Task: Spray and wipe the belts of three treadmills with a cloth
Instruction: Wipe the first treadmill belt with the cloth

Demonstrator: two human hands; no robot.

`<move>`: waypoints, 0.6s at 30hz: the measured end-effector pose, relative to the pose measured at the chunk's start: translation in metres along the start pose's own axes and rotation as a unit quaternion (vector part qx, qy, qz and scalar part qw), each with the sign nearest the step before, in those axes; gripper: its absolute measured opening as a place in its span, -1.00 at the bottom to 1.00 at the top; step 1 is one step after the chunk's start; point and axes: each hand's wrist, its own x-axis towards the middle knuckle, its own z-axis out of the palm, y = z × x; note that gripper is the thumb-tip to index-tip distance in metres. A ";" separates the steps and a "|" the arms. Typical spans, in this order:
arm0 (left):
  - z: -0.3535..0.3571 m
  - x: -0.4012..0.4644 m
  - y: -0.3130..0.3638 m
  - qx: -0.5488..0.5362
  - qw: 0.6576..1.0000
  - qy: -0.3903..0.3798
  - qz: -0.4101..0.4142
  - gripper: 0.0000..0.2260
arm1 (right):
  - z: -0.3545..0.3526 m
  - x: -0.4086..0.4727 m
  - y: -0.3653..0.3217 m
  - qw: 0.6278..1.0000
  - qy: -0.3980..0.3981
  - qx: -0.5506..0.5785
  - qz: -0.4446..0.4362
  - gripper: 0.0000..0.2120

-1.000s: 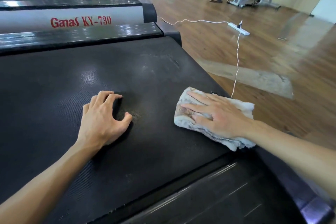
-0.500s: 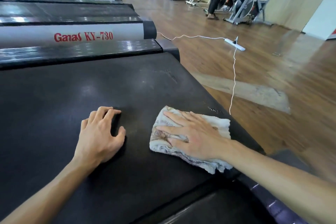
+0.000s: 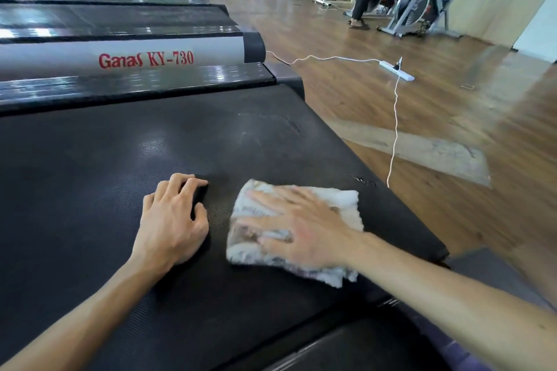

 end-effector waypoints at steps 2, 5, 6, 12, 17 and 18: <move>0.001 0.000 -0.002 -0.001 1.000 0.003 0.001 -0.63 | 0.007 -0.016 -0.016 0.998 -0.002 0.002 -0.069 -0.49; 0.001 -0.001 -0.004 -0.007 1.000 0.004 -0.001 -0.65 | 0.002 -0.042 0.005 0.994 -0.022 0.004 -0.109 -0.58; 0.000 -0.002 -0.003 -0.007 1.000 0.004 -0.002 -0.64 | -0.001 -0.044 0.017 0.996 -0.032 0.012 -0.088 -0.57; -0.002 -0.001 0.001 -0.002 1.000 -0.013 -0.006 -0.65 | -0.012 0.004 0.023 1.000 0.000 -0.004 0.028 -0.44; -0.003 -0.001 -0.001 -0.004 1.000 -0.012 -0.011 -0.64 | 0.002 -0.026 -0.003 0.998 -0.004 0.000 -0.063 -0.50; -0.002 0.000 -0.001 -0.005 1.000 -0.011 -0.011 -0.64 | 0.000 -0.036 0.007 0.998 -0.008 0.001 -0.061 -0.51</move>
